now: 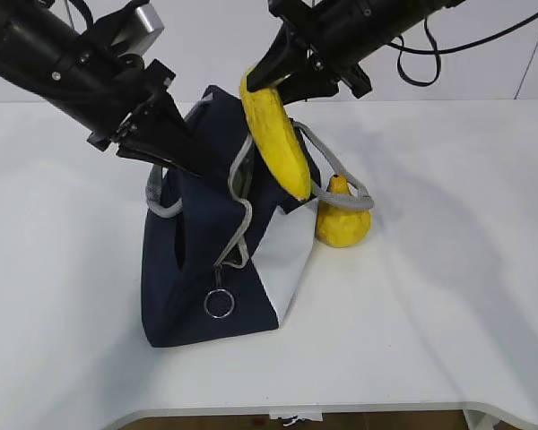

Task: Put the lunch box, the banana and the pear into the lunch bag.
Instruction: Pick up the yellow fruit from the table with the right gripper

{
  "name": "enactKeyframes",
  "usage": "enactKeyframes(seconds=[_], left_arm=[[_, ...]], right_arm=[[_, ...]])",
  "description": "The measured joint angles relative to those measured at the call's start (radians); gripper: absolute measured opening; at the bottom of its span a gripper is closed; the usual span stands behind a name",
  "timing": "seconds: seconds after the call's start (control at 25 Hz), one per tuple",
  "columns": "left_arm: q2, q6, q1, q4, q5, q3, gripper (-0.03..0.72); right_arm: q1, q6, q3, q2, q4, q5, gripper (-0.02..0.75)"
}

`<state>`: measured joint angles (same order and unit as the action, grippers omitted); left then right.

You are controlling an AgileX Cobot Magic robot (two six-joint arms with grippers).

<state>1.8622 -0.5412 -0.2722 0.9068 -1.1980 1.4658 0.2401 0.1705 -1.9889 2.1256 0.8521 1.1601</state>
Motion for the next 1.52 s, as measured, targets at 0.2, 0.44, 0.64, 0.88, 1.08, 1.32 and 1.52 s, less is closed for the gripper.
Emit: enactKeyframes(seconds=[0.2, 0.44, 0.64, 0.88, 1.08, 1.32, 1.52], left_arm=[[0.000, 0.000, 0.000, 0.001, 0.000, 0.000, 0.013], [0.000, 0.000, 0.000, 0.008, 0.000, 0.000, 0.013], [-0.001, 0.000, 0.002, 0.008, 0.000, 0.000, 0.013], [-0.009, 0.009, 0.037, 0.014, -0.002, 0.000, 0.013], [-0.032, 0.016, 0.088, 0.017, -0.010, 0.000, 0.013], [-0.057, 0.020, 0.125, 0.019, -0.014, 0.000, 0.012], [-0.059, 0.025, 0.128, 0.019, -0.014, 0.000, 0.012]], right_arm=[[0.000, 0.000, -0.032, 0.002, 0.034, 0.045, 0.268], [0.002, 0.000, -0.148, 0.002, 0.060, 0.065, 0.267], [0.004, 0.000, -0.175, 0.009, 0.065, 0.068, 0.267], [0.030, 0.000, -0.175, 0.065, 0.071, 0.069, 0.267], [0.036, 0.000, -0.175, 0.121, 0.068, 0.069, 0.267], [0.038, -0.002, -0.175, 0.183, 0.025, 0.067, 0.267], [0.074, -0.003, -0.177, 0.193, 0.009, 0.065, 0.267]])
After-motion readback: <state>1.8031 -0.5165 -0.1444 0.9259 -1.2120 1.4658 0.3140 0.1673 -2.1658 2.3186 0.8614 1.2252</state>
